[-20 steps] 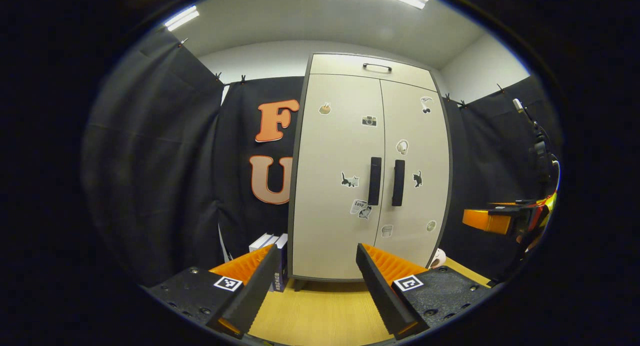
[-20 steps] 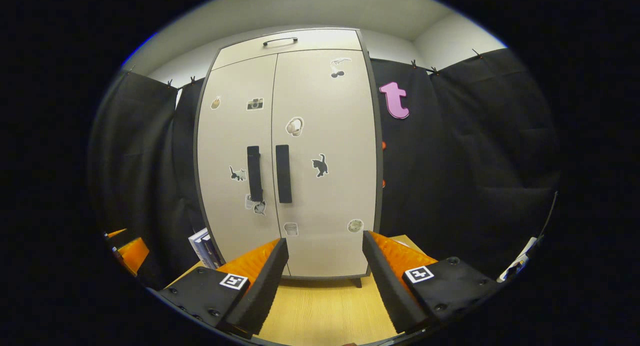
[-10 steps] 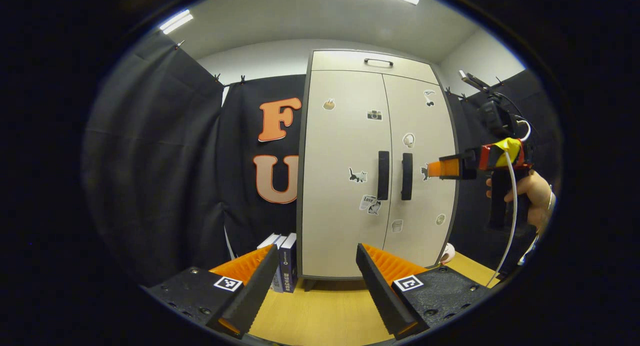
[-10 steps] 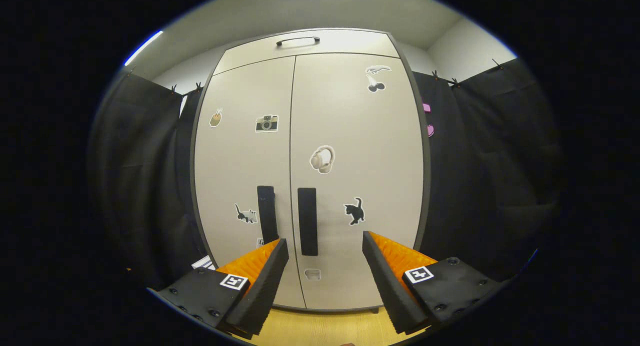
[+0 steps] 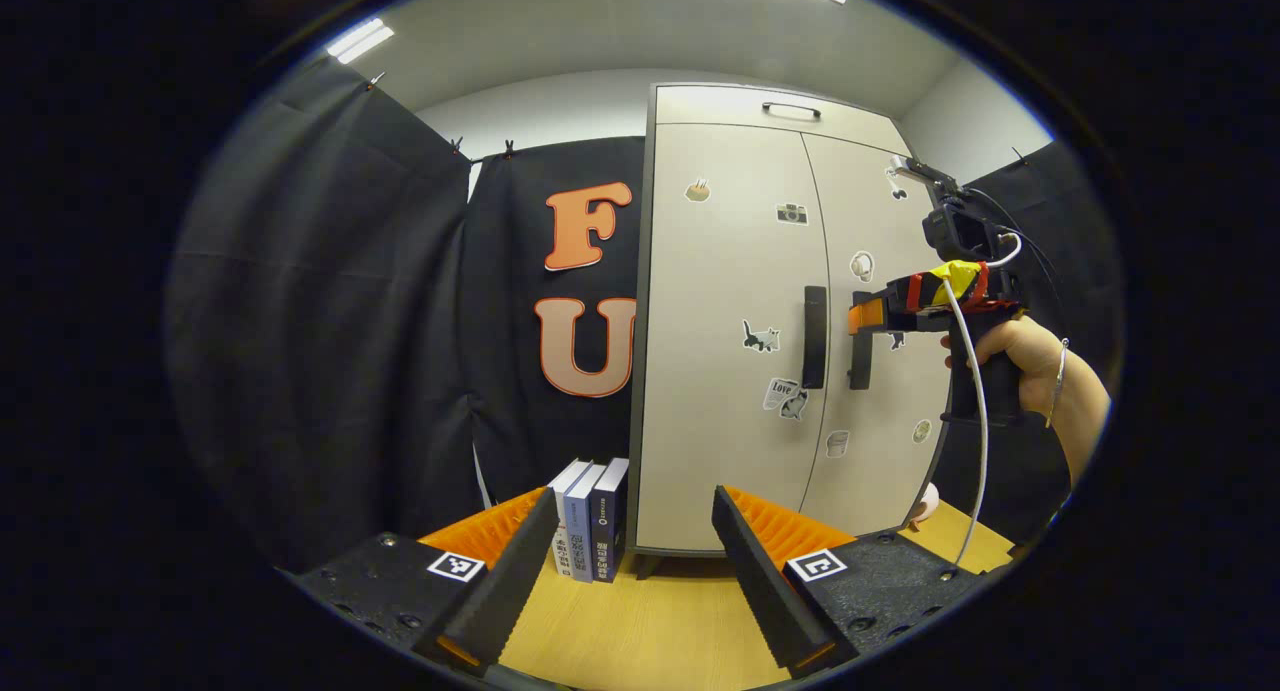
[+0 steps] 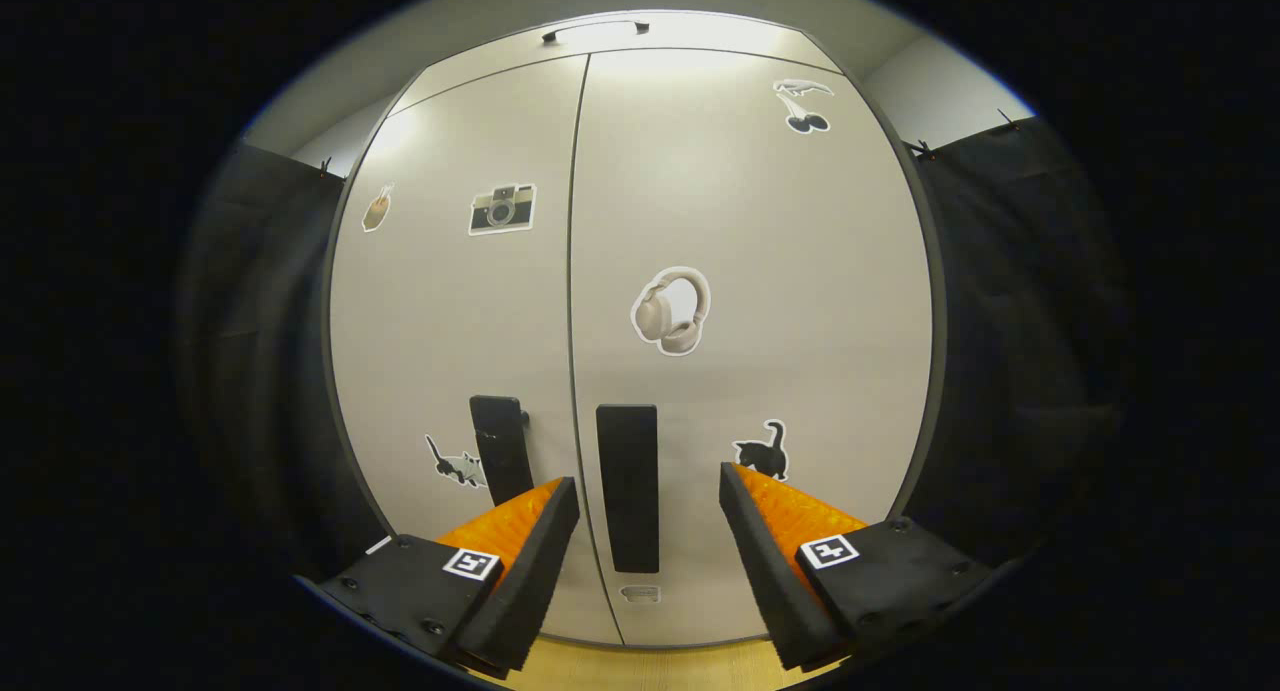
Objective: Open the right door of the double-door shoe cabinet with the right hand, and open the left door with the left hand.
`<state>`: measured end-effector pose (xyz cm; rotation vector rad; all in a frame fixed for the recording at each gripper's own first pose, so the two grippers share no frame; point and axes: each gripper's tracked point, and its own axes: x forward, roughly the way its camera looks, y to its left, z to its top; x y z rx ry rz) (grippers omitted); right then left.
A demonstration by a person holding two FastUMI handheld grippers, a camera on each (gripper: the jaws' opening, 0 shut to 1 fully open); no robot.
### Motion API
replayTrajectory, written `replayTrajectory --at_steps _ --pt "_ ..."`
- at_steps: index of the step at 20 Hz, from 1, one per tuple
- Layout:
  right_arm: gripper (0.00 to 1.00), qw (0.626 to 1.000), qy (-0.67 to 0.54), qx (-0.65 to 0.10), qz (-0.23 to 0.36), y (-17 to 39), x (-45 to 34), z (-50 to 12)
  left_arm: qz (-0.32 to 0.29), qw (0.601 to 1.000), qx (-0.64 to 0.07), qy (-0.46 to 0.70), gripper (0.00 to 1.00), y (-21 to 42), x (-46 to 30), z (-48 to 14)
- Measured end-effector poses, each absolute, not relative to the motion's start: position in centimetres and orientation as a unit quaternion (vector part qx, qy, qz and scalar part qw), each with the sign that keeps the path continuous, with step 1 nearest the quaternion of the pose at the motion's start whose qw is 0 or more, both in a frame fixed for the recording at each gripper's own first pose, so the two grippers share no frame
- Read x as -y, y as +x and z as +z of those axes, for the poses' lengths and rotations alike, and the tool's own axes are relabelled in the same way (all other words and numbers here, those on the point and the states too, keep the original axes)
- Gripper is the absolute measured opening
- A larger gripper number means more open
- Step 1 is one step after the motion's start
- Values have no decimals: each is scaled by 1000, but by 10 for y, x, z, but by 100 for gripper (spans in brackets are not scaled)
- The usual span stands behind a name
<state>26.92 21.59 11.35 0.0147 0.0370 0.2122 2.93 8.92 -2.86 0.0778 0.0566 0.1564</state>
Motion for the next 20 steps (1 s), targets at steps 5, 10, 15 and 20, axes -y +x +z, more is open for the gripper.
replayTrajectory --at_steps 5,10,15,20 --pt "83 993 3 -41 112 286 -230 97 93 994 -36 39 92 33 -103 -36" --pt "51 994 18 -48 96 297 -227 94 104 993 -37 40 95 30 -113 -39" --pt "37 993 16 -56 100 296 -226 90 115 992 -35 41 95 21 -120 -37" --pt "23 992 25 -63 102 290 -225 90 124 991 -23 37 95 8 -118 -27"
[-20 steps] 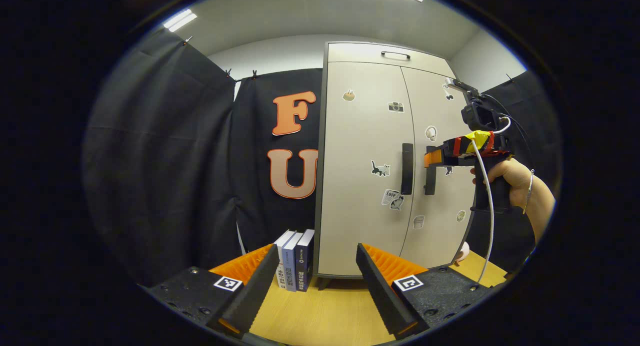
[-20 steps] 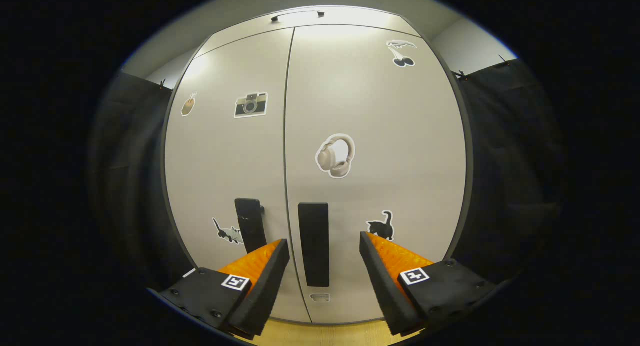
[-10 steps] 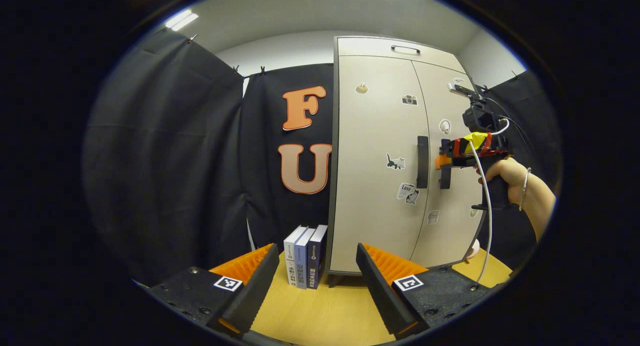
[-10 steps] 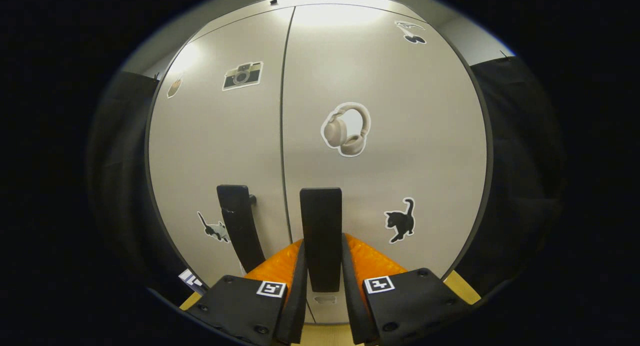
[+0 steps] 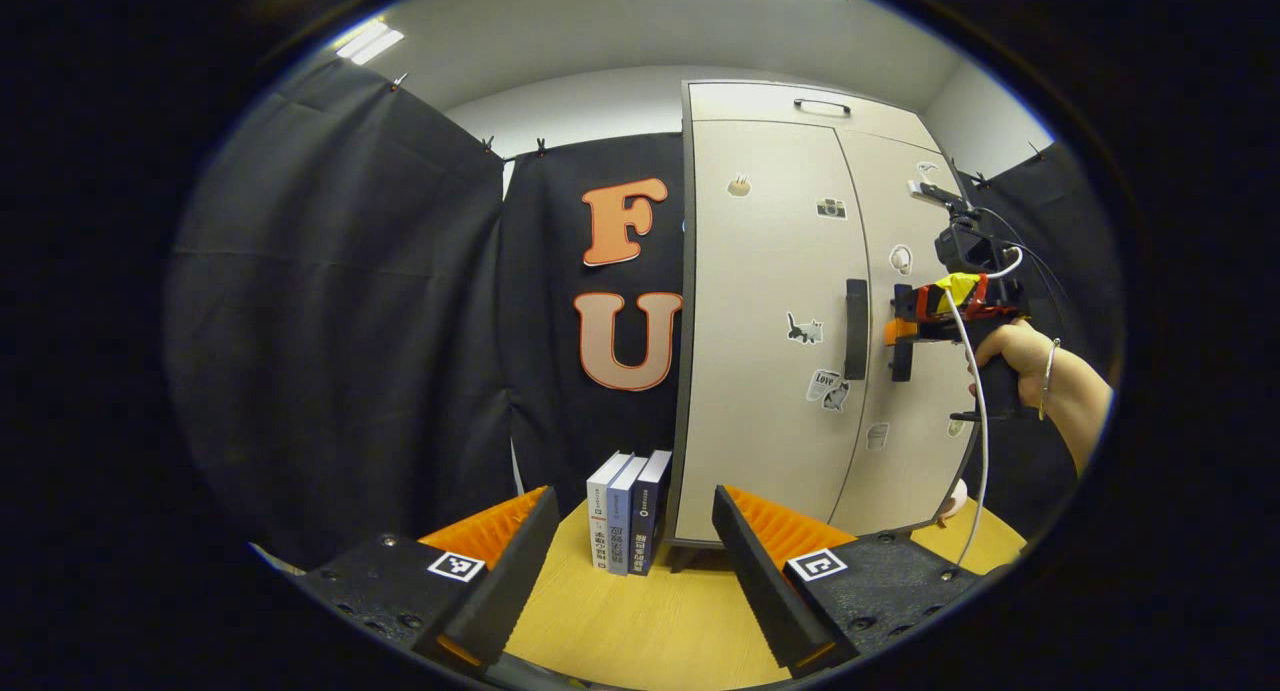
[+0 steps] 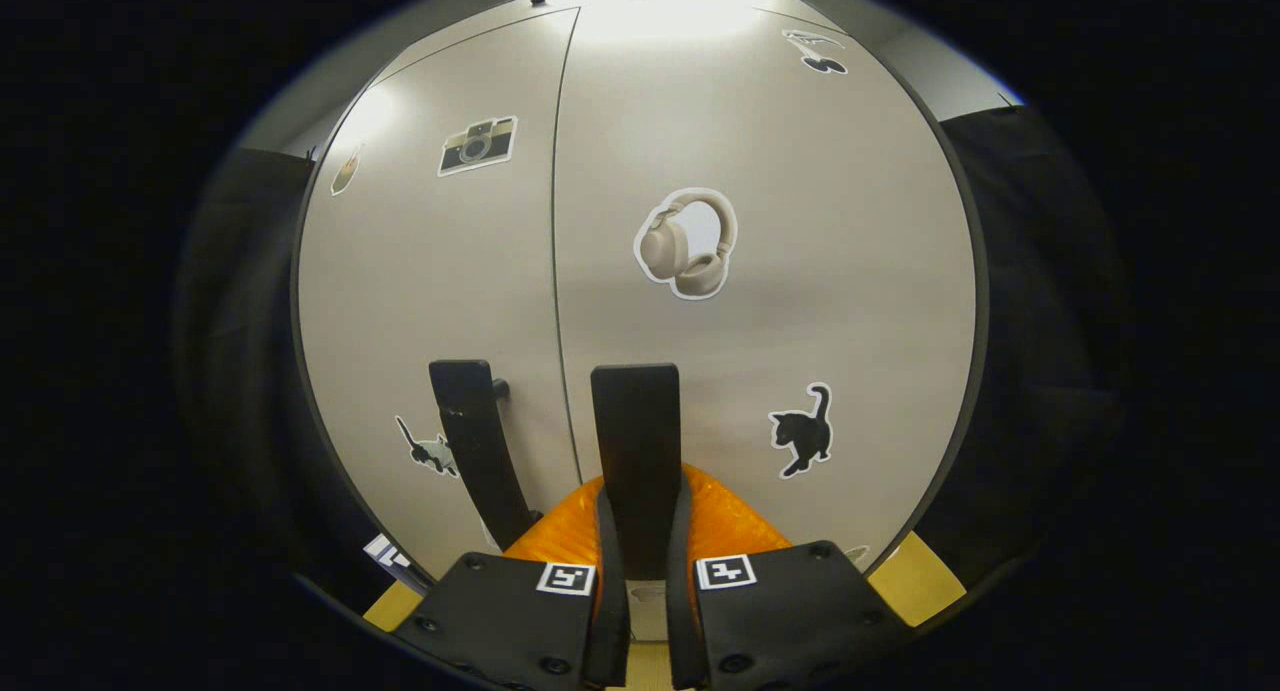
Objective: Open the right door of the double-door shoe cabinet with the right hand, and open the left door with the left hand.
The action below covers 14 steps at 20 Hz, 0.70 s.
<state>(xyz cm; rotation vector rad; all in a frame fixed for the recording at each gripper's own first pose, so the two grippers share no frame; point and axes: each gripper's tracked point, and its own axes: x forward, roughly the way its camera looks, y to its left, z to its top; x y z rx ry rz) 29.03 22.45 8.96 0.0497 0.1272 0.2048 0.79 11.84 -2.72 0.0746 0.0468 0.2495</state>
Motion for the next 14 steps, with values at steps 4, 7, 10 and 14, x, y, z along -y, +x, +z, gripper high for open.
replayTrajectory --at_steps 4,7,10,14 --pt "23 990 28 -71 121 275 -221 88 128 991 -16 44 95 -7 -116 -21" --pt "23 990 7 -68 126 261 -211 89 129 991 -15 42 95 -18 -113 -20" --pt "23 989 1 -65 131 254 -207 89 126 991 -10 42 95 -26 -107 -15" --pt "23 990 -38 -52 128 251 -197 90 117 992 -1 44 95 -31 -95 -7"
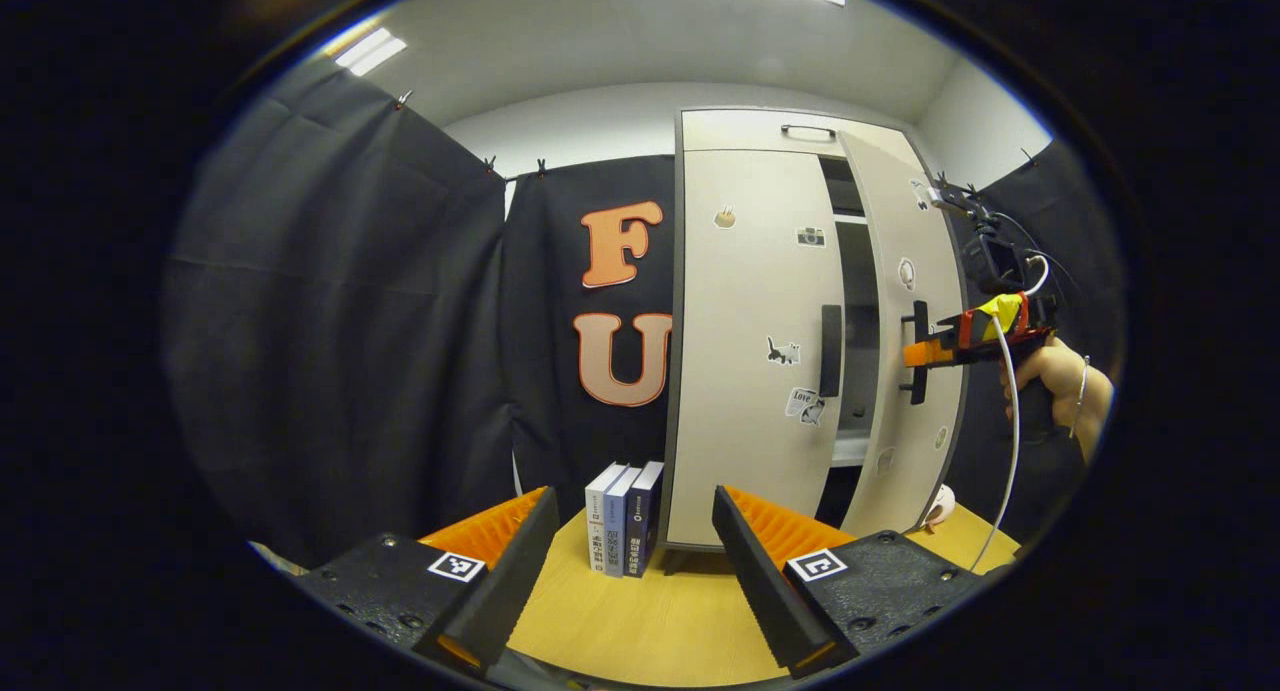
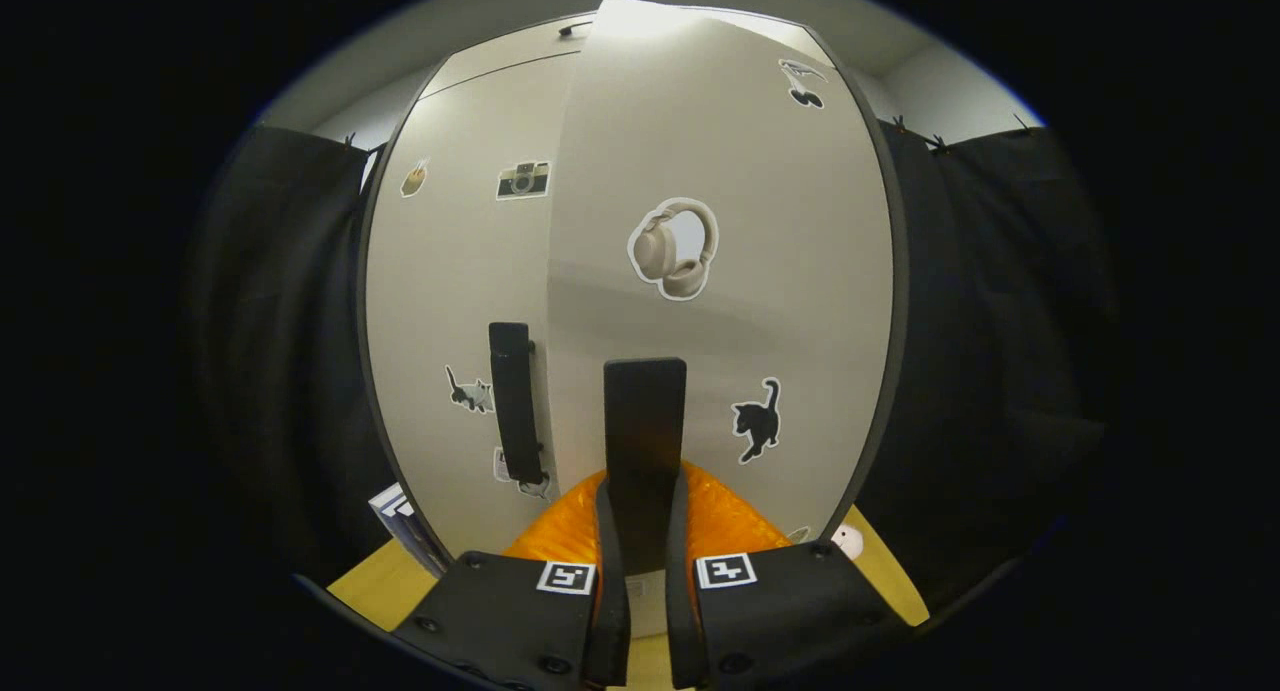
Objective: Open the right door of the double-door shoe cabinet with the right hand, and open the left door with the left hand.
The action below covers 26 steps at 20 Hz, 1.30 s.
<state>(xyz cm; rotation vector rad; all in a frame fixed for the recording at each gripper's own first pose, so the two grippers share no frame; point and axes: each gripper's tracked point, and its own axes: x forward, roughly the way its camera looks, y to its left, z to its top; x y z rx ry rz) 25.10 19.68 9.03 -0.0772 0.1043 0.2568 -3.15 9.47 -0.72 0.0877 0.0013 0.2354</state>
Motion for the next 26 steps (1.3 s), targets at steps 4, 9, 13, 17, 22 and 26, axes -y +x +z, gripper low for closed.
replayTrajectory --at_steps 4,9,13,17,22,26 --pt "23 989 -17 -64 129 240 -190 90 108 993 3 42 95 -35 -86 -4" --pt "23 992 -8 -60 113 232 -179 91 114 993 5 33 95 -40 -92 -2" --pt "23 993 -4 -58 100 226 -167 92 118 992 2 35 95 -41 -96 -5" --pt "22 995 -1 -54 83 221 -153 93 111 993 -3 29 97 -39 -91 -8" --pt "21 995 17 -68 74 210 -142 88 97 995 -9 31 97 -30 -78 -13" --pt "21 994 28 -68 77 206 -135 89 81 996 -11 33 97 -23 -63 -14"
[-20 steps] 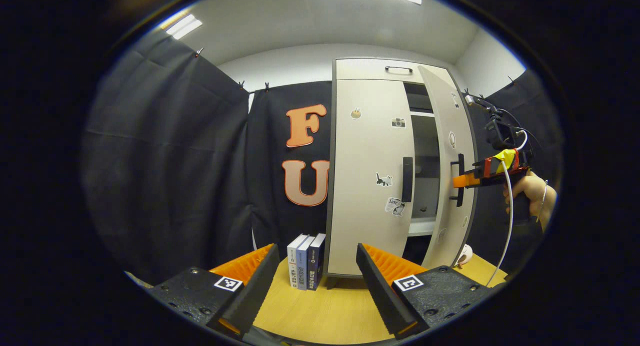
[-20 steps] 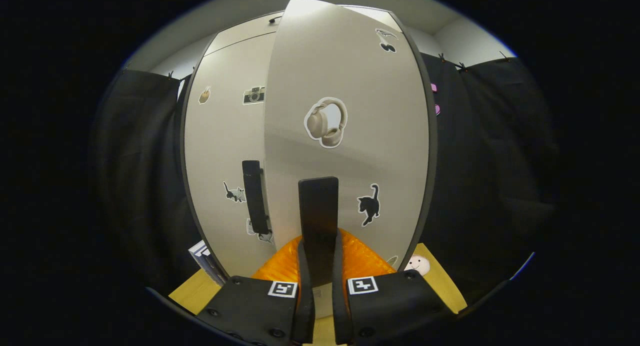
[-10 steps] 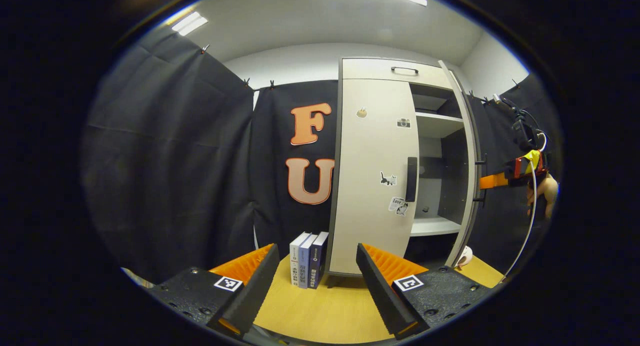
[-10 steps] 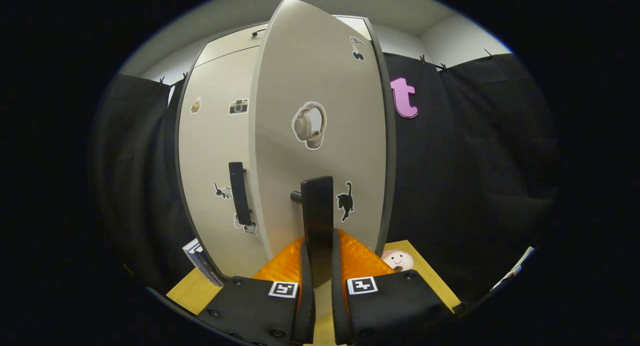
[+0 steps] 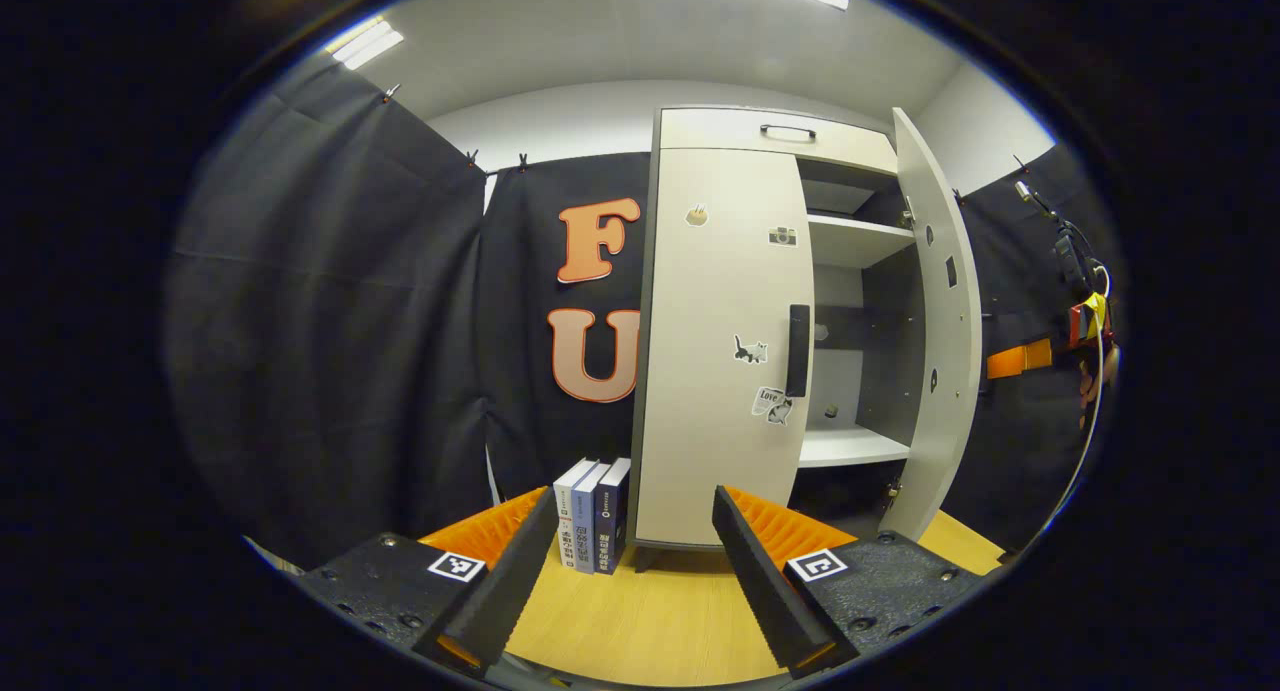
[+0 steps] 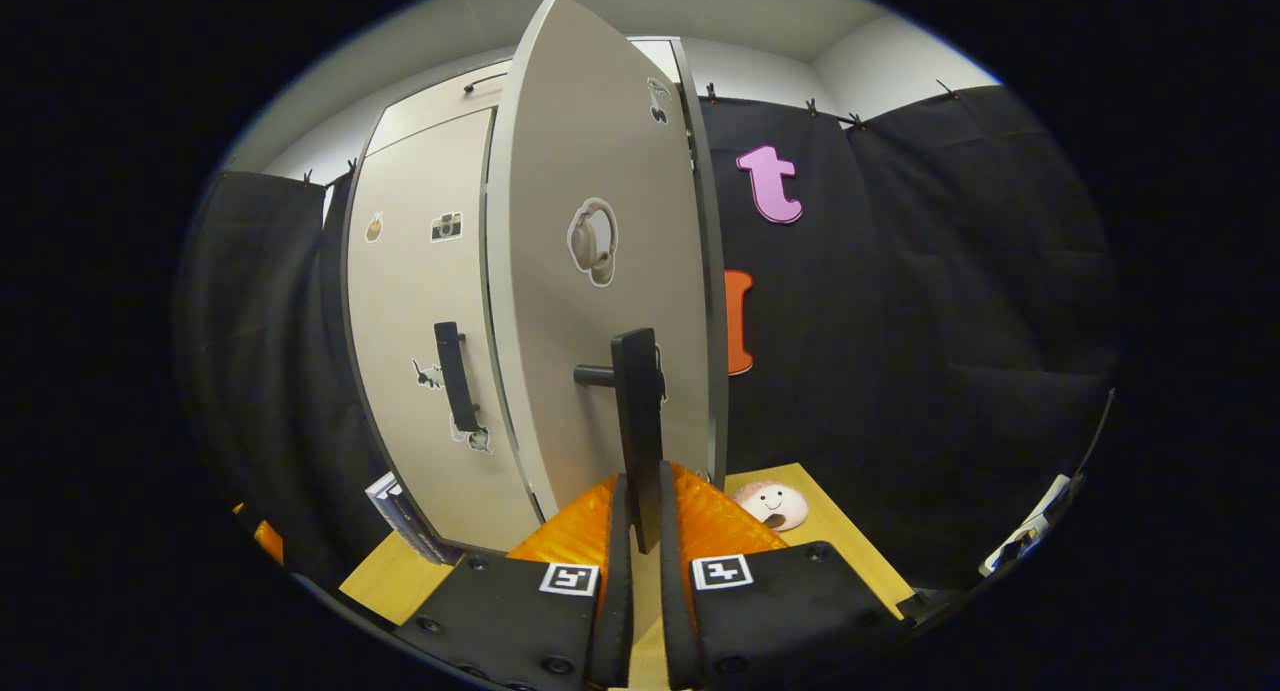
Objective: Open the right door of the double-door shoe cabinet with the right hand, and open the left door with the left hand.
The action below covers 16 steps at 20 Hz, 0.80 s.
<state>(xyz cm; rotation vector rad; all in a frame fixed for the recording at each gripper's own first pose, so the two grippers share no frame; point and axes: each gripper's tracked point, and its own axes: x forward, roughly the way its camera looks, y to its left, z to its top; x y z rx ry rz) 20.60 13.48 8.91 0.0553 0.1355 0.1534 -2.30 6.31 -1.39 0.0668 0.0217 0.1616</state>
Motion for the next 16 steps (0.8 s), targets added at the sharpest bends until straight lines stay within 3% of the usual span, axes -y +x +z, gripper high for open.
replayTrajectory --at_steps 6,7,16 --pt "21 998 28 -52 29 202 -110 94 74 996 -6 38 95 -24 -54 -11" --pt "9 998 24 -57 16 216 -97 90 74 997 -8 36 95 -23 -54 -12" --pt "9 998 36 -30 -32 193 -24 110 55 998 -8 42 97 -2 -32 -7"
